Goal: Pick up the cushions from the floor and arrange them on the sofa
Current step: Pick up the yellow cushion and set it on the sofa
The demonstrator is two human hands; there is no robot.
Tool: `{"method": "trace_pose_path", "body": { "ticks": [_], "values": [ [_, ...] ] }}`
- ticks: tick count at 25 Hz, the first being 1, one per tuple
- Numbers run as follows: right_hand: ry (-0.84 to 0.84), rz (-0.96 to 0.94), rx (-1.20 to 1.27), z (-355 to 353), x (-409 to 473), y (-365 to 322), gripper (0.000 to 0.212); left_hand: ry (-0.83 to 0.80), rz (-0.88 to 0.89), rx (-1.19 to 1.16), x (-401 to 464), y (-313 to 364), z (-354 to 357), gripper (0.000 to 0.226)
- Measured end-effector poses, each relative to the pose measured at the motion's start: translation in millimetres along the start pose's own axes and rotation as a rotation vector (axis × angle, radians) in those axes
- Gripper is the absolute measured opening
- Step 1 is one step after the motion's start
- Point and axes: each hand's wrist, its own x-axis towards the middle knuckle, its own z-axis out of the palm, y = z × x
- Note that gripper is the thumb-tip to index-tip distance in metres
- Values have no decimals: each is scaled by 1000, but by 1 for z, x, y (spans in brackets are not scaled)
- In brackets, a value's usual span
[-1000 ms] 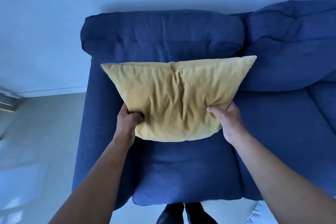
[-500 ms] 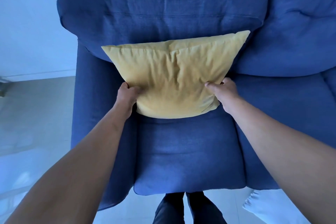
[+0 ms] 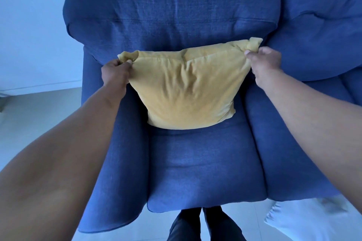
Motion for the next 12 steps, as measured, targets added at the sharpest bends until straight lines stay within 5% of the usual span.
{"method": "trace_pose_path", "body": {
  "ticks": [8,12],
  "values": [
    [26,7,-37,-9,-10,6,37,147,-4,-7,-8,-11,-17,9],
    [-4,-50,-37,-32,-31,-5,33,164,43,72,-41,5,-23,52]
  ]
}}
